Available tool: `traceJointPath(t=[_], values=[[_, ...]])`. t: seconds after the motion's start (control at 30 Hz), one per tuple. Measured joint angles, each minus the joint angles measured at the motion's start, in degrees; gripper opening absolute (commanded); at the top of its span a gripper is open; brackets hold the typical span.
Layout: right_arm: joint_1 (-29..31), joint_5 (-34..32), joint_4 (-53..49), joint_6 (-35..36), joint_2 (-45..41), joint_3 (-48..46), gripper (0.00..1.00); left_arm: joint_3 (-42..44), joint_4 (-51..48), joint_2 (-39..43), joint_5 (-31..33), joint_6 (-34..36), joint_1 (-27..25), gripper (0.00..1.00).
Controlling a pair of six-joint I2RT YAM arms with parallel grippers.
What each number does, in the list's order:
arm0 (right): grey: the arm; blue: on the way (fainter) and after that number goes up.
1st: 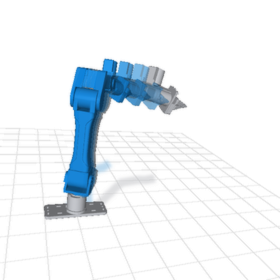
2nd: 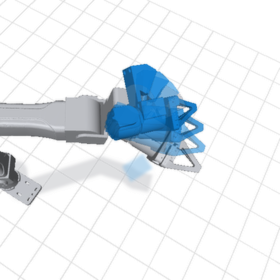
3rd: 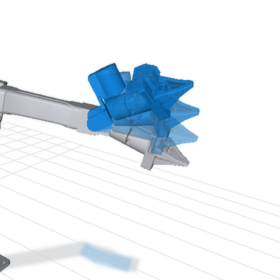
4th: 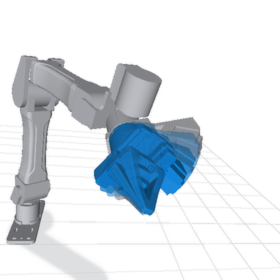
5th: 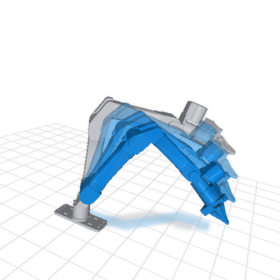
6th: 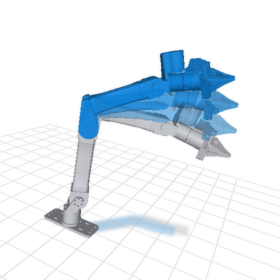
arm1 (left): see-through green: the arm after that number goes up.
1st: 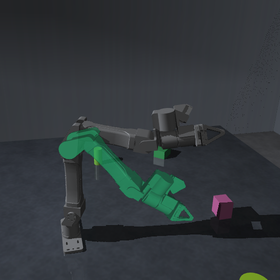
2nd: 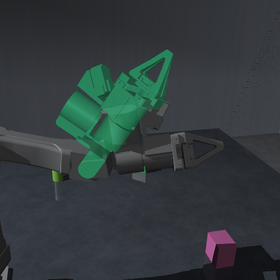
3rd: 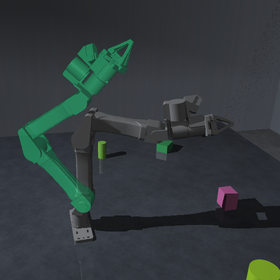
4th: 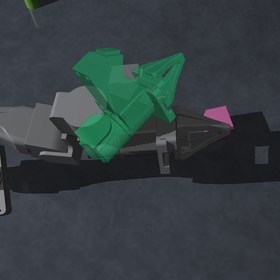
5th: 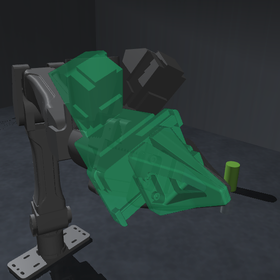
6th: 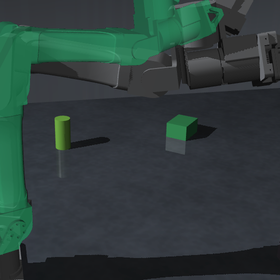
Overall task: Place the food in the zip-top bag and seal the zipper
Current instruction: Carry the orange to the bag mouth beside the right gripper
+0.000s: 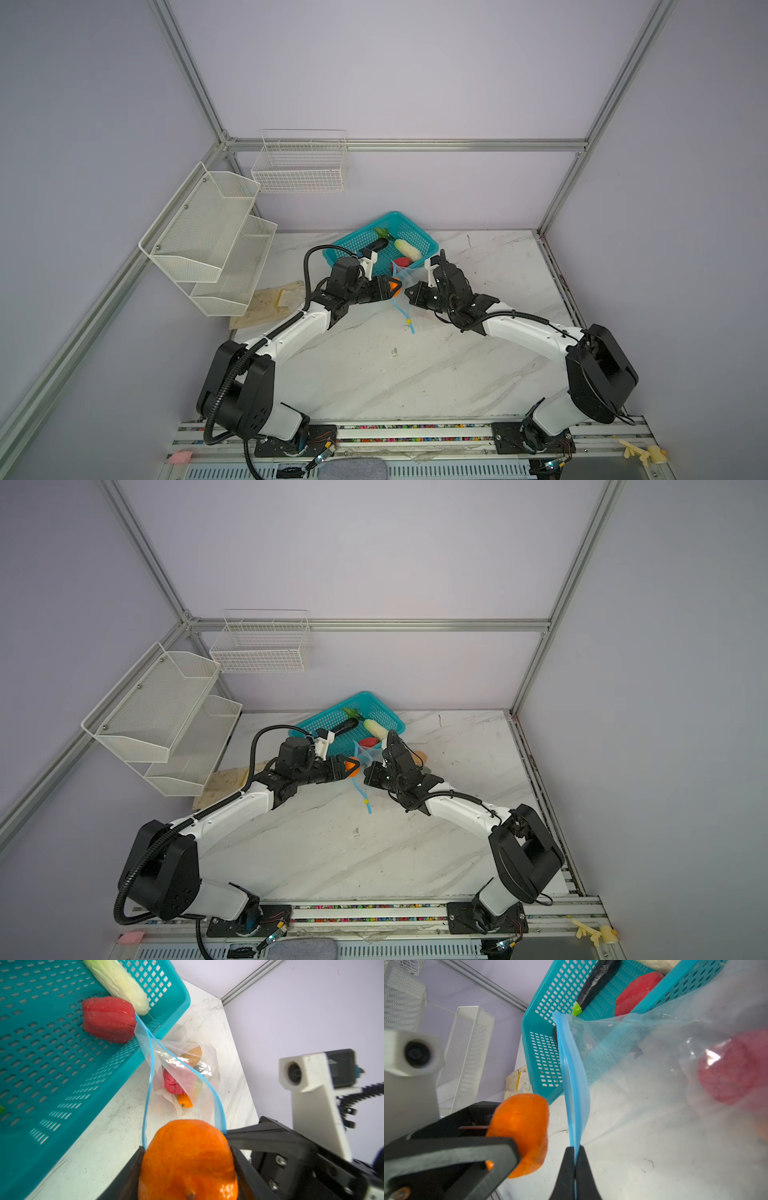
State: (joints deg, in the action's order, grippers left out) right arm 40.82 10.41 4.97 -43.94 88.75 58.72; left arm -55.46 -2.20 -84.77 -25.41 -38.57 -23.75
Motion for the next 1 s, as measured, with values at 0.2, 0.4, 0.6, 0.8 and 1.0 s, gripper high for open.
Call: traceJointPath(t=[0.2, 0.4, 0.6, 0.8, 1.0], values=[[0.0, 0.13, 0.37, -0.42, -0.7, 0.0, 0.0, 0.09, 1.73, -1.6, 0.0, -1.03, -0.39, 0.47], [0.0, 0.39, 0.42, -0.52, -0.79, 0.0, 0.0, 0.07, 3.39, -2.08, 0.0, -1.51, -0.98, 0.47], [0.0, 0.59, 0.42, -0.55, -1.03, 0.0, 0.0, 0.07, 4.57, -2.99, 0.0, -2.62, -1.18, 0.47], [0.0, 0.61, 0.42, -0.55, -1.14, 0.0, 0.0, 0.81, 5.73, -3.45, 0.04, -3.04, -1.16, 0.47], [0.0, 0.79, 0.42, -0.55, -1.18, 0.0, 0.0, 1.86, 6.01, -3.52, 0.02, -4.52, -1.18, 0.47]])
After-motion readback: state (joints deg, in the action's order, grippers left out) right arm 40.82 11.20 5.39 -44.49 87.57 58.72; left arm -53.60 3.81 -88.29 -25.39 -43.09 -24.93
